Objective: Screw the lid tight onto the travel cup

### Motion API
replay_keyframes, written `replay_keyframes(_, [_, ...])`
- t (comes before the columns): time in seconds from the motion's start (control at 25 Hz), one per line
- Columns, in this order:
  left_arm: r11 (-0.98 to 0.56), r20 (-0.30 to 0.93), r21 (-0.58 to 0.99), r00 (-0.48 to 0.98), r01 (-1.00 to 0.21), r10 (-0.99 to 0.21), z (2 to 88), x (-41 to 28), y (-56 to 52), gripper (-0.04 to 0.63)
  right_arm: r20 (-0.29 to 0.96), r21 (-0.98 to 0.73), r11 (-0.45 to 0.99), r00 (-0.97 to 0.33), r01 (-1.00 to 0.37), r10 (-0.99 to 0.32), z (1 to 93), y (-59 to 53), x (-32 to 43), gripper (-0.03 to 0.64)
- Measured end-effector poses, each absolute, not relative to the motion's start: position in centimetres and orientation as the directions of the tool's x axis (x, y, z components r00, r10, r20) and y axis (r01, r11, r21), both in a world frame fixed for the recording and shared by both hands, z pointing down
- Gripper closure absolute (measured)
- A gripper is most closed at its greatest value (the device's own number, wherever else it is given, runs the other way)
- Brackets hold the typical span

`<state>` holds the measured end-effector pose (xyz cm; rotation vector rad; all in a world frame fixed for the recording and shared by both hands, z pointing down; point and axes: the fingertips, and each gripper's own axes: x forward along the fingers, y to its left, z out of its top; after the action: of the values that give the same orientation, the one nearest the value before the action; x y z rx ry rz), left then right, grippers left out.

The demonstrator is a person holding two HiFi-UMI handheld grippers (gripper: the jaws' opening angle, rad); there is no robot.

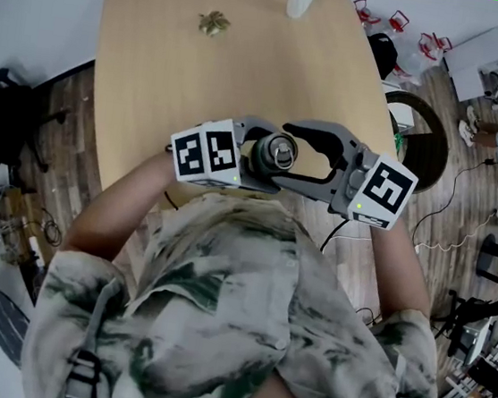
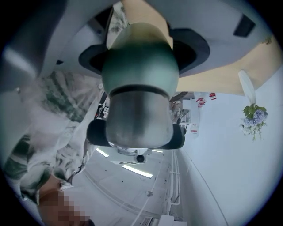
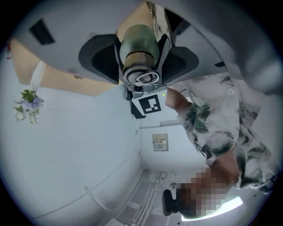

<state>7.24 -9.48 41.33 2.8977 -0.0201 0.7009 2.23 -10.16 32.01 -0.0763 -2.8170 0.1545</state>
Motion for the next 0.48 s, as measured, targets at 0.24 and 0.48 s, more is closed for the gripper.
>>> replay_keyframes(0.24, [-0.984,0.431,0.131,0.887,0.120,0.166,40.0,7.4,-7.5,0.212,0.346,-0.147,0.960,-0.897,0.237,0.275,30.8,-8.4,2.2,0.300])
replay_keyframes(0.48, [-0.969,0.434,0.127,0.867,0.211,0.246,39.7,7.7,-6.5,0.212,0.361,-0.146,0.925,-0.852,0.350,0.380,30.6,-7.2,1.4,0.319])
